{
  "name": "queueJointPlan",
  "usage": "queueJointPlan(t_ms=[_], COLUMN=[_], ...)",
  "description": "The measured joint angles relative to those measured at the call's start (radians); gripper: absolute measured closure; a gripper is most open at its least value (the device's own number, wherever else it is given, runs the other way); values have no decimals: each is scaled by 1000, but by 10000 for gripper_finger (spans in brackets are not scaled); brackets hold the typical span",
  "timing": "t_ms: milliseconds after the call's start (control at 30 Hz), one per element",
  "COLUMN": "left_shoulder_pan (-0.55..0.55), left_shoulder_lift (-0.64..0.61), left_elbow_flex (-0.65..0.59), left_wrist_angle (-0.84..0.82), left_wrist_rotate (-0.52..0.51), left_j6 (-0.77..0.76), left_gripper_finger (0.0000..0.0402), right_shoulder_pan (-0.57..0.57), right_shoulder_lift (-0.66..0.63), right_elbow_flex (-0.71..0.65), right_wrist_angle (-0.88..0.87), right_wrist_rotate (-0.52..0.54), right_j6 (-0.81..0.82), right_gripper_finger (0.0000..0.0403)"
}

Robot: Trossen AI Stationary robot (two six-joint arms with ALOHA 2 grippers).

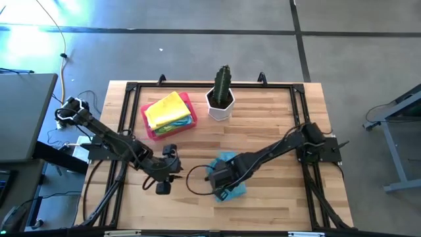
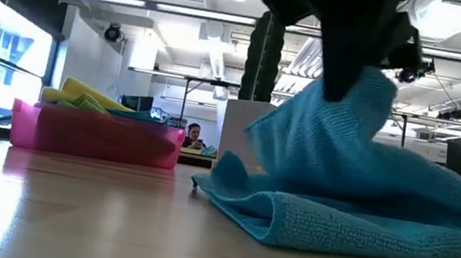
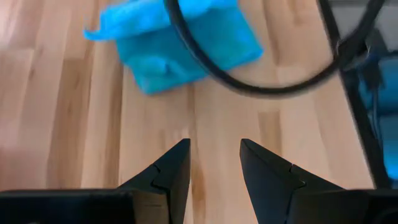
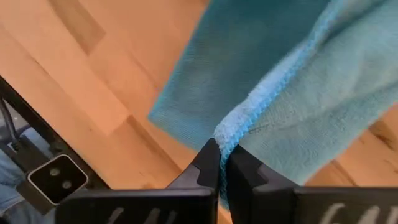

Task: Fold microfiber towels
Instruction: Fold the blue microfiber cloth

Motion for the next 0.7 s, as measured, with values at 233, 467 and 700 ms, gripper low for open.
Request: queueJointPlan(t_ms=[233, 467, 700], left_shoulder_pan=[-56, -89, -89], left_shoulder_lift=[-23, -23, -22], left_elbow_flex=[-4, -3, -3], left_wrist_angle=[-33, -26, -22], left_wrist_rotate=[-32, -55, -66], left_j6=[-31, -58, -113], left_gripper_finger=[271, 271, 271], right_shoulder_pan=[19, 36, 43], right_shoulder_lift=[105, 117, 117], right_elbow_flex=[84, 84, 84], right_wrist_angle=[26, 105, 219], right_wrist_rotate=[-42, -46, -7], right_j6=[-12, -38, -144], right_gripper_finger=[403, 402, 342])
